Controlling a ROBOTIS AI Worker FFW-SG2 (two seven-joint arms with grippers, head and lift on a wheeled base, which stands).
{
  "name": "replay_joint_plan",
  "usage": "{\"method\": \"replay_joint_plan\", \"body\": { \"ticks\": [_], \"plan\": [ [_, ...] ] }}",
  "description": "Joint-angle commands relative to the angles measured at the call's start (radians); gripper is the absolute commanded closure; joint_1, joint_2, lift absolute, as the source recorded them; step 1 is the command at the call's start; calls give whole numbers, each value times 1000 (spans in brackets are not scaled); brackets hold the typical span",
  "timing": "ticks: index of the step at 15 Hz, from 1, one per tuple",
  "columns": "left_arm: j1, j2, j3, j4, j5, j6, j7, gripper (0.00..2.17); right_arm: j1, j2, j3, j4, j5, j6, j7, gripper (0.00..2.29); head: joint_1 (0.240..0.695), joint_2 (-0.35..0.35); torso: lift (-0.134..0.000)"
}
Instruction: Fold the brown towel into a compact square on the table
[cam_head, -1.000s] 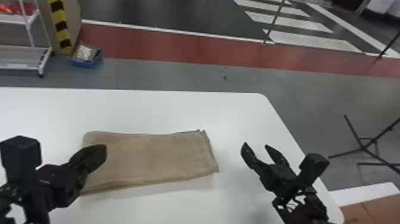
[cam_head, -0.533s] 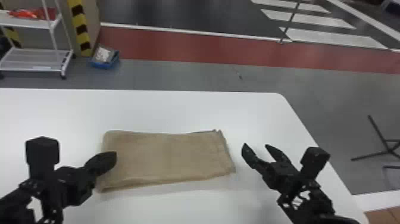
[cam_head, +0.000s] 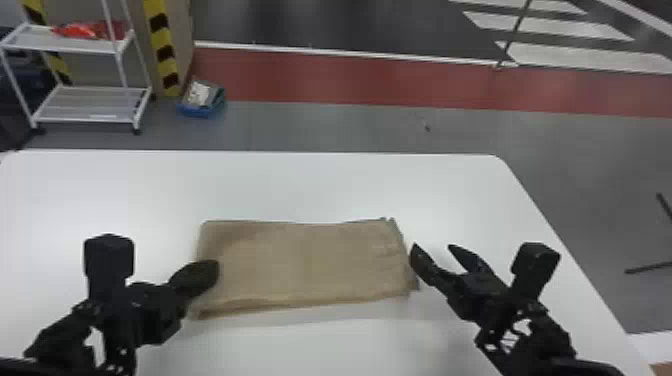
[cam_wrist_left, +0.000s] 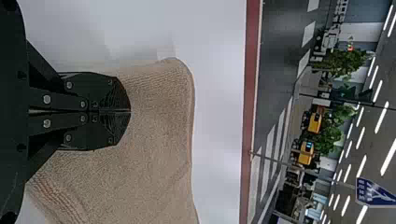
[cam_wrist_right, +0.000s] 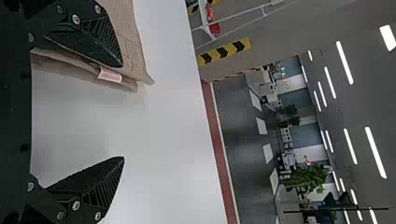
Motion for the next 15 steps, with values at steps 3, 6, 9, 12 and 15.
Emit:
{"method": "replay_joint_plan", "body": {
  "ticks": [3, 6, 9, 12, 15],
  "plan": [
    [-5, 0, -5, 14, -3, -2, -1, 2132, -35, 1, 46, -18, 7, 95, -6, 218, 695, -128, -123],
    [-5, 0, -5, 17, -3, -14, -5, 2132, -58, 4, 73, -11, 50, 144, -24, 218, 695, -105, -123],
    [-5, 1, -8, 17, -6, -14, -5, 2132, -66, 6, 90, -16, 78, 208, -52, 225, 695, -96, -123],
    [-6, 0, -9, 23, -7, -20, -5, 2132, -79, 6, 101, -21, 91, 257, -70, 279, 695, -93, -123],
    [-8, -2, -9, 30, -9, -23, -8, 2132, -89, 4, 112, -21, 93, 282, -67, 407, 695, -87, -123]
  ]
}}
